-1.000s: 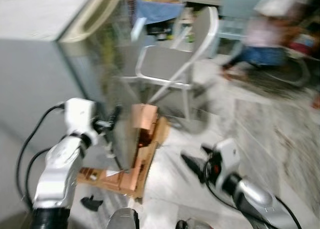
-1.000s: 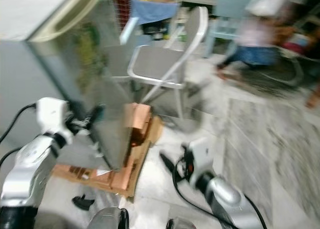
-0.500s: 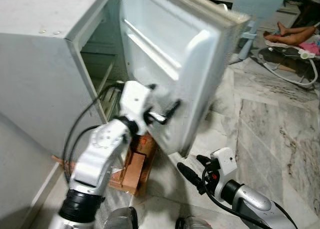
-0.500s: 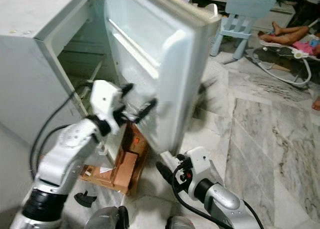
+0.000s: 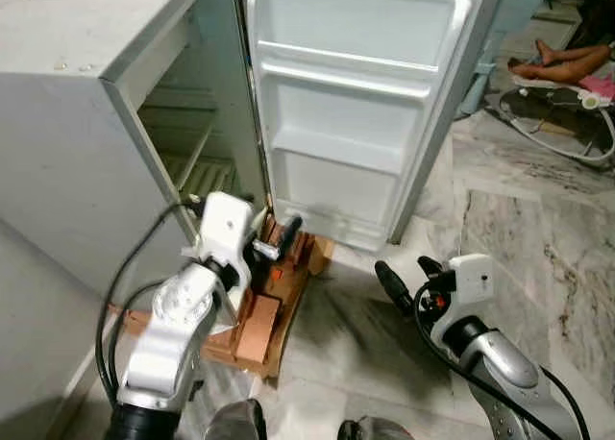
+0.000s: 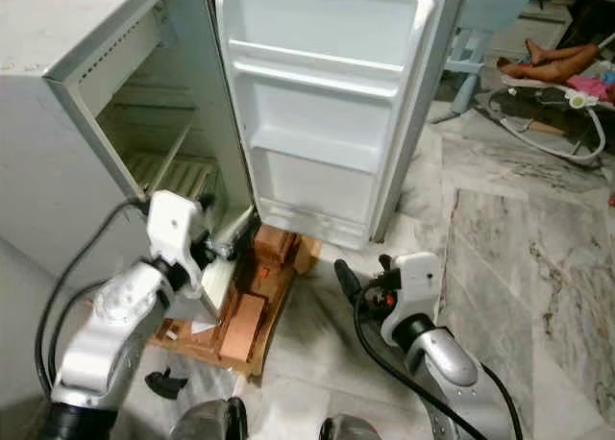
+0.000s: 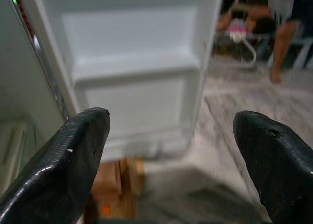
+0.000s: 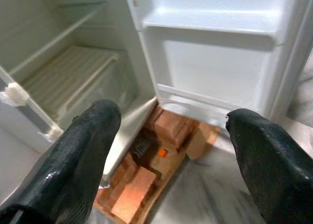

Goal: Restocking fridge

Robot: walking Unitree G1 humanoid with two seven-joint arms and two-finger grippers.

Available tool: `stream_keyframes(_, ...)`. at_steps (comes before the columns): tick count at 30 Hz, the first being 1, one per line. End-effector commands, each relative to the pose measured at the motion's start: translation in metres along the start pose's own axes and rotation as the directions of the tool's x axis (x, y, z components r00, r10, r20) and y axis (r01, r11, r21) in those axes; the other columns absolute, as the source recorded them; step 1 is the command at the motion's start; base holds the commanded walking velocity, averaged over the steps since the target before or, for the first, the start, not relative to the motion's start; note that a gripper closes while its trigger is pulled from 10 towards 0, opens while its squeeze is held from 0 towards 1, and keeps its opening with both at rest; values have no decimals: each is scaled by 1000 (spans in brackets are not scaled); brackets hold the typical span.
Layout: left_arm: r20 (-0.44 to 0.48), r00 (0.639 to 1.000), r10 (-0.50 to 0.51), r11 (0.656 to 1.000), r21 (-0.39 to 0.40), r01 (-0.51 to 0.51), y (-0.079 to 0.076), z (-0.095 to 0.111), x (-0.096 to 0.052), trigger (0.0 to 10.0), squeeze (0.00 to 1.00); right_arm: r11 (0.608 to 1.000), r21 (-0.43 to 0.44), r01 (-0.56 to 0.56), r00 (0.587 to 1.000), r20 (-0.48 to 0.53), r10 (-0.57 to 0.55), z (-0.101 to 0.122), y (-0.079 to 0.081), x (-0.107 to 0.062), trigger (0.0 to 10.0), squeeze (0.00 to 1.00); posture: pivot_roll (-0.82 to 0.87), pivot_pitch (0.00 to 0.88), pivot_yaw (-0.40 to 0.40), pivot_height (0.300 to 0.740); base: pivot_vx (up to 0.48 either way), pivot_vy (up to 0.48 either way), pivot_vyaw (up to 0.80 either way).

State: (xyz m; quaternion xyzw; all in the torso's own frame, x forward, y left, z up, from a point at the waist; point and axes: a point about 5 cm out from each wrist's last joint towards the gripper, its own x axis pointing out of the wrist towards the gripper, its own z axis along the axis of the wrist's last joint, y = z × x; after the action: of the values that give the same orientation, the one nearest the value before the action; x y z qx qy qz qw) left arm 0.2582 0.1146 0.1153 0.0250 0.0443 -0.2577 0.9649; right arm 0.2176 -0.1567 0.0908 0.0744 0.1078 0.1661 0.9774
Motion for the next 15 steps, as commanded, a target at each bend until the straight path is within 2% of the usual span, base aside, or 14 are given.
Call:
stream_keyframes(1,39,999,10,999,40,-11,3,10,3,10000,0,999,-12,34,999,17,-34,3,-4,1,10000,0,37,68,17,740,0,-454,0)
stream_keyframes(5,63,997,50,997,54,-54,11,17,7,10000,0,999,-20,48,999,20,-47,3,-4,6,10000,0,41,66,16,740,0,-454,0)
stream_keyframes(9,65,996,54,996,72,-59,11,16,5,10000,0,999,-35,40,998,41,-39,6,-2,10,10000,0,43,64,14,740,0,-441,0)
stream_keyframes(15,64,996,59,995,72,-64,11,13,4,10000,0,998,-41,46,998,42,-44,5,-1,14,10000,0,43,60,12,740,248,-407,0)
